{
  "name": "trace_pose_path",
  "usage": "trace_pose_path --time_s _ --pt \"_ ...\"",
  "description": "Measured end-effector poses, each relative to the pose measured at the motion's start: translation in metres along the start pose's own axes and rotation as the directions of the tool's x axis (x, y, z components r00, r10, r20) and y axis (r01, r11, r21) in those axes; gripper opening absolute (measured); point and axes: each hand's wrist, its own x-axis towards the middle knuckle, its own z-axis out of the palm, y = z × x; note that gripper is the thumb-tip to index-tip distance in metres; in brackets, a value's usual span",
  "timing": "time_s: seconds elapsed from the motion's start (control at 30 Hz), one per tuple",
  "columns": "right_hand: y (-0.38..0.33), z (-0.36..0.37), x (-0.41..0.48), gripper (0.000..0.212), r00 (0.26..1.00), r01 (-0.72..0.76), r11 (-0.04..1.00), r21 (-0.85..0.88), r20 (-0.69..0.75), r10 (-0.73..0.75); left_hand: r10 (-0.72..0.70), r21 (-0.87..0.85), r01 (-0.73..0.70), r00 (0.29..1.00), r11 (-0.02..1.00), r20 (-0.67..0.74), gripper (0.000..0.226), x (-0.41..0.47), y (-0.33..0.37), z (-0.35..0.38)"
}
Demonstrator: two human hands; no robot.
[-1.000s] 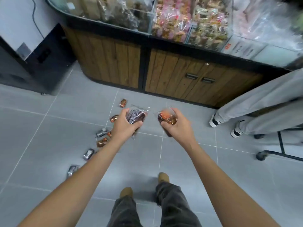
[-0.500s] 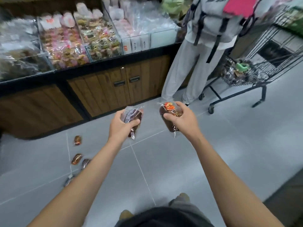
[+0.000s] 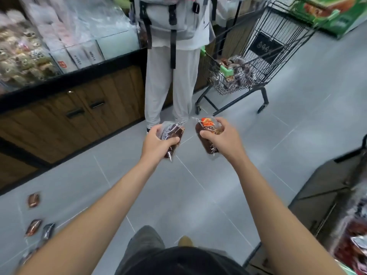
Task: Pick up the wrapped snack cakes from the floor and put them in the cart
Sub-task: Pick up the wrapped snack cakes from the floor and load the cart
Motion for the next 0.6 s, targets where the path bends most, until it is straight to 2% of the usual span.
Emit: trace_pose_path --time_s 0.1,0.2,0.43,0.6 --pt "0.015 -0.031 0.029 0.038 0.999 -0.02 1.0 -0.01 -0.044 0.02 0.007 0.0 -0.007 0.999 1.0 0.053 0.053 0.019 0.019 0.047" --pt "0.028 -0.055 0.062 0.055 0.996 -0.058 0.998 -0.011 -0.067 0.057 0.006 0.029 -0.009 0.995 1.0 0.1 0.052 0.044 0.032 0.089" --pt "0.057 -0.104 0.159 0.063 0.986 -0.12 0.991 -0.06 -0.125 0.112 0.013 0.075 -0.023 0.991 0.997 0.135 0.046 0.127 0.057 0.175" --pt "0.069 -0.138 0.245 0.049 0.98 -0.155 0.986 -0.063 -0.137 0.145 -0.004 0.065 -0.006 0.987 0.998 0.162 0.045 0.206 0.084 0.238"
